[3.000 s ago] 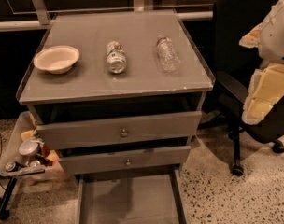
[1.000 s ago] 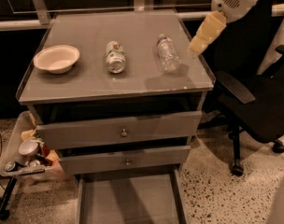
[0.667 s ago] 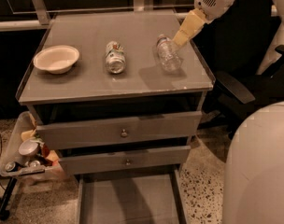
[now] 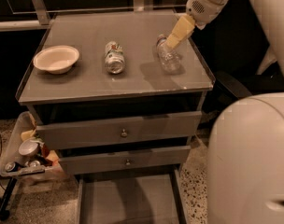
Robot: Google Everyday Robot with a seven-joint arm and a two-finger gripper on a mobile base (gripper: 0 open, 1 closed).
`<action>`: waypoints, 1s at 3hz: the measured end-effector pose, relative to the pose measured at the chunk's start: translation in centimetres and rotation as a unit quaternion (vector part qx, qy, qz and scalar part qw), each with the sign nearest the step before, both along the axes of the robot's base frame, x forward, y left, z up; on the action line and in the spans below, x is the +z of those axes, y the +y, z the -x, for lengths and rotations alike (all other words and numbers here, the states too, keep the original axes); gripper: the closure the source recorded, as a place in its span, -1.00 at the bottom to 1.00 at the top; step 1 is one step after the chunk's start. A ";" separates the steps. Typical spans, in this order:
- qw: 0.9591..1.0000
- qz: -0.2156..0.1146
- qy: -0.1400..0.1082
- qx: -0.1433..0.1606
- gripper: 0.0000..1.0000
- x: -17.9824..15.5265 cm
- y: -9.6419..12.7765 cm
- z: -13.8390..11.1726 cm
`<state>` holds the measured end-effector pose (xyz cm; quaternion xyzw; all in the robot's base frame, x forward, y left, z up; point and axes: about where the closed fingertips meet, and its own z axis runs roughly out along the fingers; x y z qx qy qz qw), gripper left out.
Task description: Place water bottle into bottom drawer
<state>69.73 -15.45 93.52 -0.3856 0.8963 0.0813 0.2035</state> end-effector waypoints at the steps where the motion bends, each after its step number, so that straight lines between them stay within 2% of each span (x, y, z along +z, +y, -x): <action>1: 1.000 0.004 0.019 -0.023 -1.00 -2.9 0.1 -2.4; 2: 0.999 0.016 0.035 -0.034 -1.00 -5.1 1.0 -4.2; 3: 0.998 0.022 0.043 -0.030 -1.00 -5.8 2.9 -5.5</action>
Offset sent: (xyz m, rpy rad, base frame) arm 0.0715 0.0093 -0.0590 -0.0738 0.1337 -0.0884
